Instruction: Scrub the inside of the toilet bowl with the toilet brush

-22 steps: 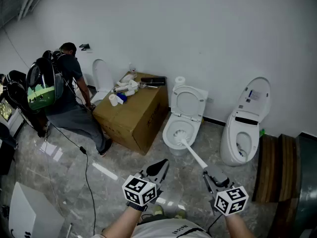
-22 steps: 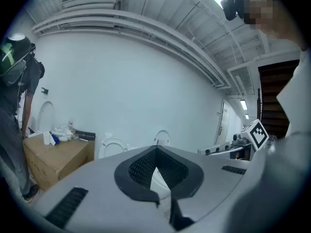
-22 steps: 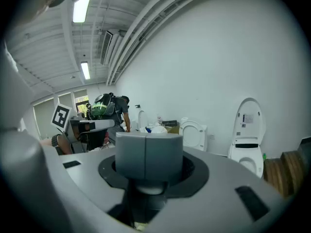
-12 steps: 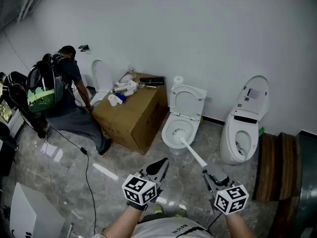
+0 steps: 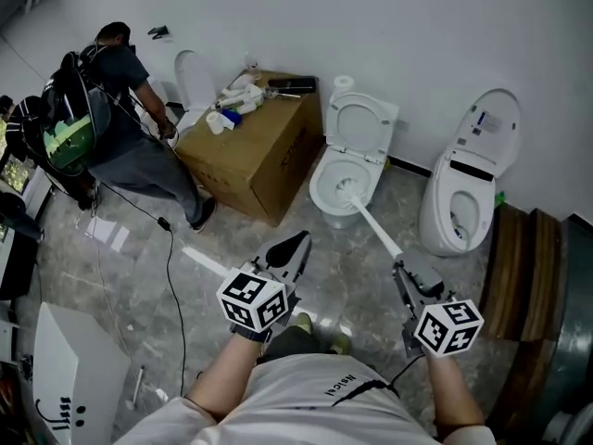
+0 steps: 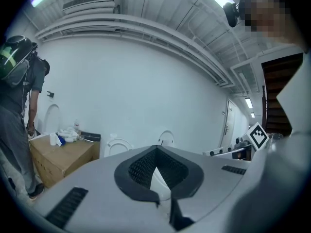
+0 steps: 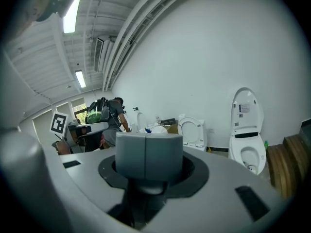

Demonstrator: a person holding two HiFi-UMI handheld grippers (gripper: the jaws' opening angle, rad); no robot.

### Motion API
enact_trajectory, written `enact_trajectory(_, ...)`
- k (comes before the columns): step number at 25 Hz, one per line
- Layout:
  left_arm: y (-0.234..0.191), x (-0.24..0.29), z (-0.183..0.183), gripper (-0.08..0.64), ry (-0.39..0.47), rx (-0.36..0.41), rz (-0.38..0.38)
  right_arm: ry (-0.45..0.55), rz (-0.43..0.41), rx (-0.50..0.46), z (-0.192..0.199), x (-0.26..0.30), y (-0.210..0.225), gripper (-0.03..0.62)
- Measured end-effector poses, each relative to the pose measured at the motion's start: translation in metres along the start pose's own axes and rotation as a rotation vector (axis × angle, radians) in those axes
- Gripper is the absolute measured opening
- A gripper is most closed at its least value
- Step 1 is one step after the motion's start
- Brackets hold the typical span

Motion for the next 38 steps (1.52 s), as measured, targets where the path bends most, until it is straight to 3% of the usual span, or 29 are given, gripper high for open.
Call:
enact_trajectory(10, -0.039, 0.021, 0.001, 0.006, -0.004, -0.010, 0.003, -0.047, 0.040, -0.027, -0.003, 0.037, 0.002, 0.158)
enact_trajectory(18, -0.123, 0.074, -0.011, 0.006, -0.038, -0.027, 0.037, -0.112, 0.107, -0.018, -0.028, 0.117, 0.005, 0.158)
enact_trajectory(29, -0.267, 0.152, -0.026, 0.006, -0.088, 0.022, 0.134, -0.157, 0.221, -0.011, -0.061, 0.249, -0.010, 0.158)
enact_trajectory(38, -0.328, 0.206, -0.013, 0.006, -0.129, 0.007, 0.137, -0.260, 0.257, 0.005, -0.055, 0.326, 0.021, 0.158)
Point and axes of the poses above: the fingertips, and each gripper's own axes: x forward along the fingers, y to its right, z out of its underside, the point moved 7 cm from there along -x, backward along the fingers, and after that the axes turned 10 degrees about z, right-handed, at the moved point
